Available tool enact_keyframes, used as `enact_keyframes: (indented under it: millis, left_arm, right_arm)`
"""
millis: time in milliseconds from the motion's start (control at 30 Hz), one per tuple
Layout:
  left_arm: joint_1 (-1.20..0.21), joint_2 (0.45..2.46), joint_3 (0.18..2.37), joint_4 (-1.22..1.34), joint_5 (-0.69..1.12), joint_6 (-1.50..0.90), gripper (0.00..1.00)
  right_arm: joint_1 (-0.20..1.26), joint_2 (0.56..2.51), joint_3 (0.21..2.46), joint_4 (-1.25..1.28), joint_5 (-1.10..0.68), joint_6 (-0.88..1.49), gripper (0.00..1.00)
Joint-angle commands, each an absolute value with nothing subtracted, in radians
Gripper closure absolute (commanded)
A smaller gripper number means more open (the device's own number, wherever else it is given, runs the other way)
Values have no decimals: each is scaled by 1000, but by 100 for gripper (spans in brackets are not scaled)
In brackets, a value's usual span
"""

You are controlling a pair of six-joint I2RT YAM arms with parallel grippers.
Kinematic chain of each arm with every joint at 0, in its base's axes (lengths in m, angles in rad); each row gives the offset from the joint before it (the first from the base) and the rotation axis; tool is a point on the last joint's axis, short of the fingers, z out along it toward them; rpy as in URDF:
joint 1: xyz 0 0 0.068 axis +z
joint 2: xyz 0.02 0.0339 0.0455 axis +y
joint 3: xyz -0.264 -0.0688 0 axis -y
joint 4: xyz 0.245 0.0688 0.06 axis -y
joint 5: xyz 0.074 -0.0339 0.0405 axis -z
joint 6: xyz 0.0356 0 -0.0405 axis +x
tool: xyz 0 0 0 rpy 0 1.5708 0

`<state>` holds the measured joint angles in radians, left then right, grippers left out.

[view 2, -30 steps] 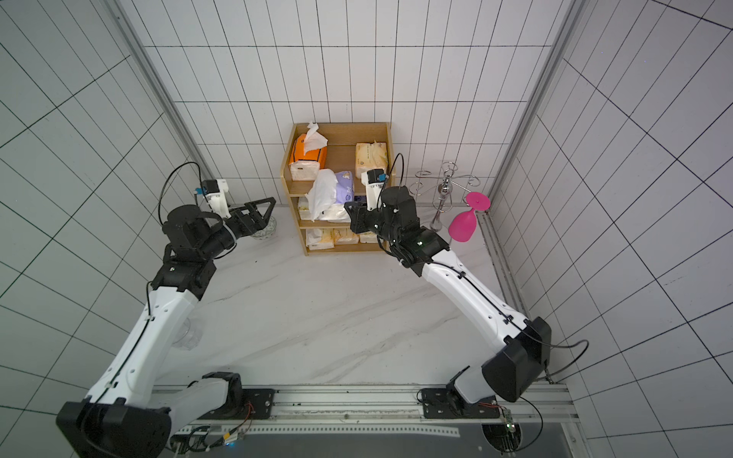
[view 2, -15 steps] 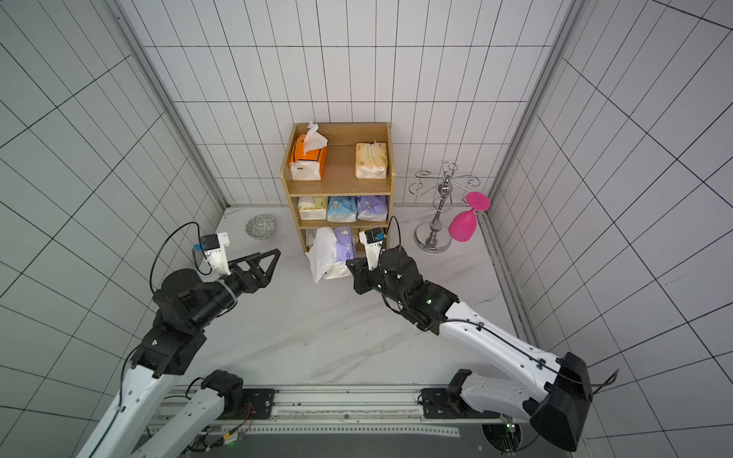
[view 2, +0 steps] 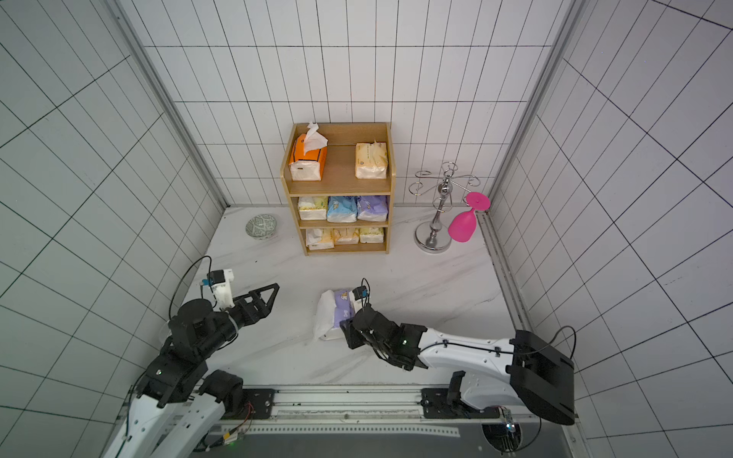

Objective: Remove the tissue boxes from the shelf
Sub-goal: Place the box of tissues at the center of the board.

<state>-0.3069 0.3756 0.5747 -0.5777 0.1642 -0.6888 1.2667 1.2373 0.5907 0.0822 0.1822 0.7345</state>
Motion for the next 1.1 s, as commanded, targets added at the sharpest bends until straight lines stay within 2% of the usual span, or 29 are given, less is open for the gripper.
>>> enact_keyframes:
  millis: [0,133,200,367,467,700,1067]
  left_arm:
    - [-311,385,568,-594,158,-684,2]
    - [-311,415,582,-592,159,-670,2]
    - [-311,424,578,-585,158,-669,2]
    - [-311,456,533,-514,180,-696,2]
    - [-311,476,510,-475,195,-720,2]
    - [-312,527,484,-436,168,-730,2]
    - [-313,535,471,-436,139,-706,2]
  right_arm:
    - [1287,1208,600,5,274,793,48]
    - [1283,1093,577,-73,363,787,41]
    - [1250,1046,569,-75,348,756,37]
    - [979,1101,647,-135,52,687,37]
    - [913,1215,719,-135,-39,624,37]
    - [919,1498,844,-54,-203,598,42]
    - [1071,1655,803,140,-129,755,46]
